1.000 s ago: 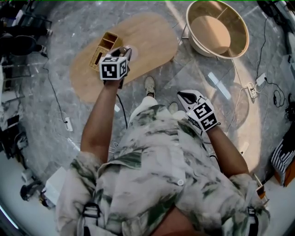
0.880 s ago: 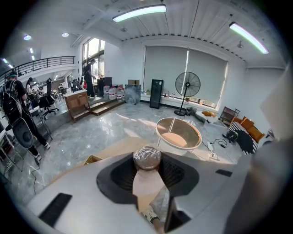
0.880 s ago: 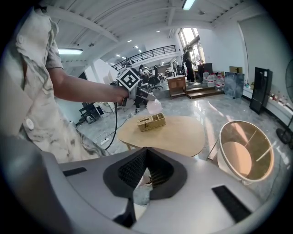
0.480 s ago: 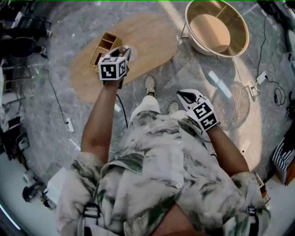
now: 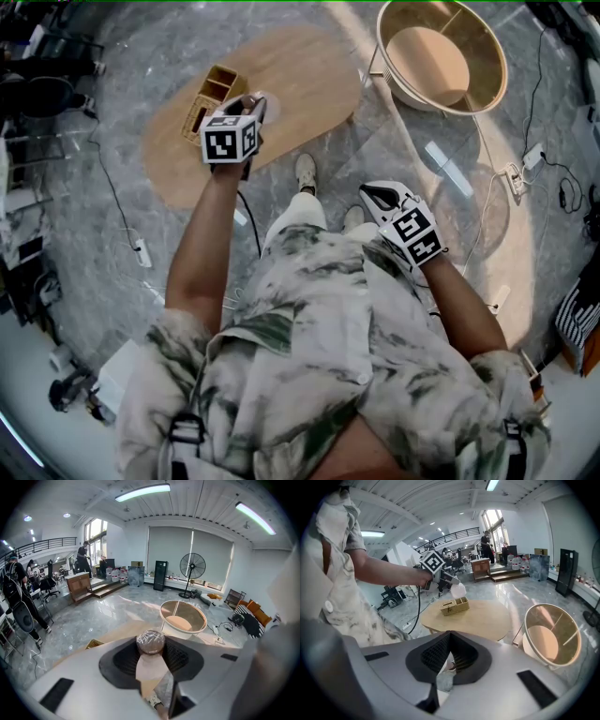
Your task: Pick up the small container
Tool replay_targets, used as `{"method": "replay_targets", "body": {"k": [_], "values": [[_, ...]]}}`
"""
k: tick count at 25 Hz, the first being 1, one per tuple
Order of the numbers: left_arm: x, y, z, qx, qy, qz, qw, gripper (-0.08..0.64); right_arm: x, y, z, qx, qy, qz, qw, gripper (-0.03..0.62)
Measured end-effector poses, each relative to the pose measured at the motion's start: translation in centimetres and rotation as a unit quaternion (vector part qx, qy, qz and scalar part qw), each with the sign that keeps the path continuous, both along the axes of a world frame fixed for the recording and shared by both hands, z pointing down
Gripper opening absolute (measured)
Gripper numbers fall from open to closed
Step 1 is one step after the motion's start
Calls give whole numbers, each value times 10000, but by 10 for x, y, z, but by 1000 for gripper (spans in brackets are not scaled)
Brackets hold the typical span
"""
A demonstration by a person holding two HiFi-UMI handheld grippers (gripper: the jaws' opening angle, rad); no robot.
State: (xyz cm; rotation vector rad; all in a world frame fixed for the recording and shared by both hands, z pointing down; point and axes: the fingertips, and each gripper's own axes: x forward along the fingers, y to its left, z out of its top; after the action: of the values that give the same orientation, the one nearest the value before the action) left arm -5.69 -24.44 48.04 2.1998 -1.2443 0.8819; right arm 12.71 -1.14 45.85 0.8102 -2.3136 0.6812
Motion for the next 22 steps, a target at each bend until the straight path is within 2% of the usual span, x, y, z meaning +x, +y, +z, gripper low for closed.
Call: {"method": "replay_targets", "body": {"k": [22], "values": [[14,-7,11,-55,9,54,10000,152,11,-4,7,-44,45,87,9999,21]]}}
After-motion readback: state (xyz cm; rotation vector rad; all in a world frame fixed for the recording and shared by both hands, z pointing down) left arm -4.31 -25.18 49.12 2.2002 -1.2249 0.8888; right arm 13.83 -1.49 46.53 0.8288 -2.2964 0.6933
